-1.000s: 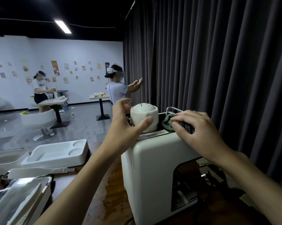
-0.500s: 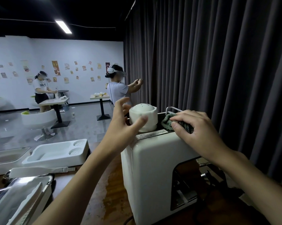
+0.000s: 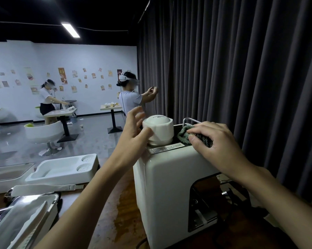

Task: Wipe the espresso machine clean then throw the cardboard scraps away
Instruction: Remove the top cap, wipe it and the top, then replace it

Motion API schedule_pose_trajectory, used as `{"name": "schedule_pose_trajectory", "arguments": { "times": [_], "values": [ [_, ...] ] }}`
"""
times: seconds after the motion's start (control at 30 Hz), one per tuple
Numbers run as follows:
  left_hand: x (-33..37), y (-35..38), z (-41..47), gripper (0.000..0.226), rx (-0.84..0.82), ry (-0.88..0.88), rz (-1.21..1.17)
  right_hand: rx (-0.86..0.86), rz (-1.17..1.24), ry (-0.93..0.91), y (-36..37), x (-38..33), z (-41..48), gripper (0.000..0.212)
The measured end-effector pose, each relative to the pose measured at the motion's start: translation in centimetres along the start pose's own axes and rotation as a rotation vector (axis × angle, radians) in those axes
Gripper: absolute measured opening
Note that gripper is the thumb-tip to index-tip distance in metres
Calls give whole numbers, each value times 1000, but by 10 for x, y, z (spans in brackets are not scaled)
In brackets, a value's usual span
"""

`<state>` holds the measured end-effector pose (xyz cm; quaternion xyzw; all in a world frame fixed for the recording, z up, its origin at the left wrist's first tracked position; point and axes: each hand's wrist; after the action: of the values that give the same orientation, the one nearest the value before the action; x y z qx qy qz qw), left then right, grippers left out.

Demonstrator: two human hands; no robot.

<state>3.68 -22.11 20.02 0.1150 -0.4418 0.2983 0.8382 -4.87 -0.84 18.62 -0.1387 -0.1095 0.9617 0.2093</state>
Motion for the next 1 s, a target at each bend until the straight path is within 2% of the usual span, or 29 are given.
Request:
{"name": "schedule_pose_trajectory", "arguments": {
  "times": [0.1, 0.23, 0.37, 0.5, 0.63, 0.77, 0.83, 0.93, 1.0],
  "values": [
    [0, 1, -2, 72, 23, 41, 110, 7, 6, 3, 0, 0, 0, 34],
    [0, 2, -1, 59, -10, -8, -1, 5, 2, 4, 1, 0, 0, 34],
    [-1, 2, -4, 71, 6, 45, 107, 6, 4, 5, 1, 0, 0, 33],
    [1, 2, -2, 53, -4, -2, 15, 7, 4, 3, 1, 0, 0, 33],
    [-1, 2, -5, 69, 15, 35, 69, 4, 3, 3, 1, 1, 0, 34],
    [1, 2, -3, 52, 12, -8, 11, 6, -1, 0, 1, 0, -1, 31],
    [0, 0, -3, 60, -10, -10, 0, 7, -2, 3, 2, 0, -1, 28],
    [0, 0, -5, 79, 18, 37, 106, 11, 5, -1, 2, 0, -1, 29],
    [-1, 0, -4, 73, 17, 16, 101, 9, 12, -2, 2, 0, -1, 31]
  ]
}}
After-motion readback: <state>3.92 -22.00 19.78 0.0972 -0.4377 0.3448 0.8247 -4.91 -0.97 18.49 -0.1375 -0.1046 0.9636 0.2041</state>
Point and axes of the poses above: each hand's wrist, its own z-axis towards the middle knuckle, its own y-axis out of the palm, x = y × z, and after that the axes turned 15 degrees about x, right-handed
